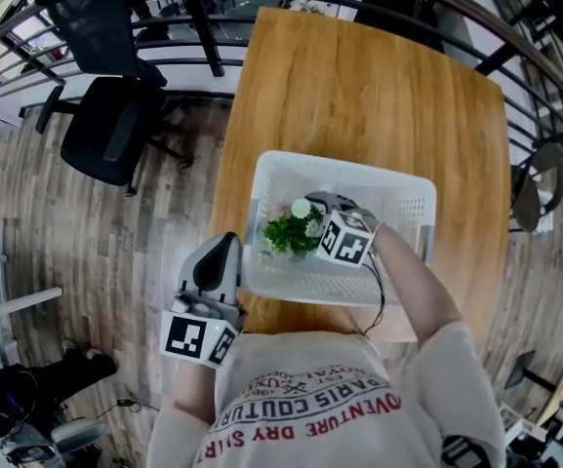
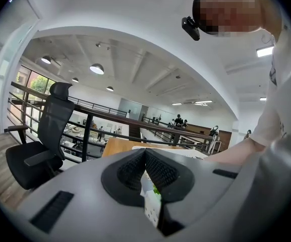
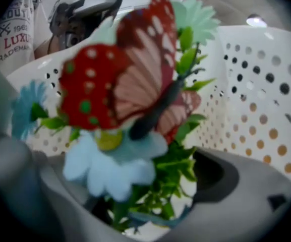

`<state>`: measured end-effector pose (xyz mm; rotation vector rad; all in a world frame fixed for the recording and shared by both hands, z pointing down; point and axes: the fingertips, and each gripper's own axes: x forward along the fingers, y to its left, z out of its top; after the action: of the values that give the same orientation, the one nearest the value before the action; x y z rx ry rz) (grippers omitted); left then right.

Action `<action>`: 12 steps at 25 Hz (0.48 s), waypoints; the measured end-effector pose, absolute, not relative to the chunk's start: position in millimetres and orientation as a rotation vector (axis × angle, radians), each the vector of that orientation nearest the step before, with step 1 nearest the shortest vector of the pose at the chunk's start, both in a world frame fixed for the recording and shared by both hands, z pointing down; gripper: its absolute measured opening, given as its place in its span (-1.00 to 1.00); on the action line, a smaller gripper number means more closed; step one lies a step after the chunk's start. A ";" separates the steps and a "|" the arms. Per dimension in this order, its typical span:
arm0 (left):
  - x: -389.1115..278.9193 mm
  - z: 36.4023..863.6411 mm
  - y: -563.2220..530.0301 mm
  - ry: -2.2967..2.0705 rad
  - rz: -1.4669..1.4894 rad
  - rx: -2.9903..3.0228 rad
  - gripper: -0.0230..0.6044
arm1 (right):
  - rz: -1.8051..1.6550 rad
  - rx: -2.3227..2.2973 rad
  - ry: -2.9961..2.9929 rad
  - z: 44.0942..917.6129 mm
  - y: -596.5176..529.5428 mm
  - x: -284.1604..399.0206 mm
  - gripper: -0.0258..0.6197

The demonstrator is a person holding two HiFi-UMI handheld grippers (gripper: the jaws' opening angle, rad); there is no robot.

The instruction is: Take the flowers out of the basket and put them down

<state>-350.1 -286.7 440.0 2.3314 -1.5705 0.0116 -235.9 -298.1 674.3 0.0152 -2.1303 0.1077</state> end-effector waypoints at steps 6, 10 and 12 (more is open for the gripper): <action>-358.0 448.4 -287.3 -1.569 0.012 2.306 -0.85 | 0.101 -0.009 -2.122 684.9 -301.8 -246.4 0.60; -362.5 453.2 -289.4 -1.564 0.011 2.293 -0.85 | 0.037 -0.031 -2.087 693.8 -304.8 -248.0 0.60; -364.7 455.5 -290.4 -1.564 0.011 2.286 -0.85 | 0.011 -0.031 -2.086 696.2 -306.5 -249.3 0.60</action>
<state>-364.7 -290.4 455.5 2.2858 -1.5645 0.0106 -249.3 -306.5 696.2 -0.0308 -2.0862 0.0106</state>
